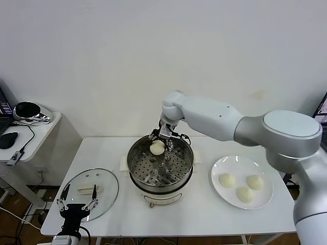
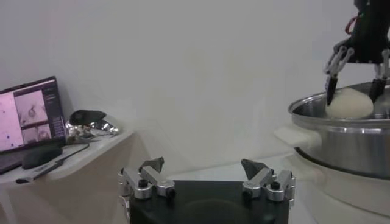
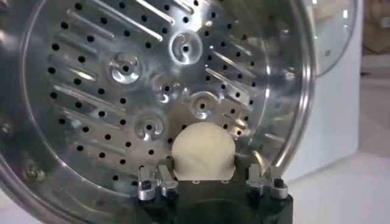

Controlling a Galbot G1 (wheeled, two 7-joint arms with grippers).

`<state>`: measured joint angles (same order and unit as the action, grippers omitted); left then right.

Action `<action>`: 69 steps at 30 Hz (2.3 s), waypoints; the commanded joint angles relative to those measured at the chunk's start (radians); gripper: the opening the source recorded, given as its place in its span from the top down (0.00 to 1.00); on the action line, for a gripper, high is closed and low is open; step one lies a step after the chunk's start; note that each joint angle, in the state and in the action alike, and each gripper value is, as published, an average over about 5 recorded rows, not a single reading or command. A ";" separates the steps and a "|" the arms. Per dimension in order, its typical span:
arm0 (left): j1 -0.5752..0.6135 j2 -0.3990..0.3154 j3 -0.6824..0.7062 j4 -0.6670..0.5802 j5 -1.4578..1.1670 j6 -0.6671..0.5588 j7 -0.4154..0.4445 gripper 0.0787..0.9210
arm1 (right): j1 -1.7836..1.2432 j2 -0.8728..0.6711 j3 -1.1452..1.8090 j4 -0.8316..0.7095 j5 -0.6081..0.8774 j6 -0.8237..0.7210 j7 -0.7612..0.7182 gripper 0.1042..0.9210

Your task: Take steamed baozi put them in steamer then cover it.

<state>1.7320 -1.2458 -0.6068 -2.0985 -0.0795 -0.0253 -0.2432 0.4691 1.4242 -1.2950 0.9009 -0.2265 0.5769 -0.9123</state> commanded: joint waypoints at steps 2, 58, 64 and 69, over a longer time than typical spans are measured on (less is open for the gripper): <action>-0.001 -0.001 0.001 0.001 -0.001 -0.001 -0.001 0.12 | -0.016 0.027 0.000 -0.035 -0.076 0.043 0.013 0.34; -0.001 0.011 -0.002 -0.031 -0.007 0.001 -0.001 0.12 | -0.380 -0.847 0.268 0.498 0.224 -0.859 -0.059 0.12; 0.001 0.011 -0.014 -0.025 -0.005 0.001 -0.001 0.12 | -0.425 -0.762 0.305 0.413 0.208 -0.838 -0.064 0.12; 0.002 0.010 -0.021 -0.019 -0.006 0.001 -0.003 0.12 | -0.441 -0.713 0.315 0.366 0.189 -0.837 -0.067 0.12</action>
<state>1.7335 -1.2353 -0.6265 -2.1174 -0.0848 -0.0242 -0.2466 0.1007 0.6551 -1.0307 1.3359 -0.0136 -0.2603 -0.9785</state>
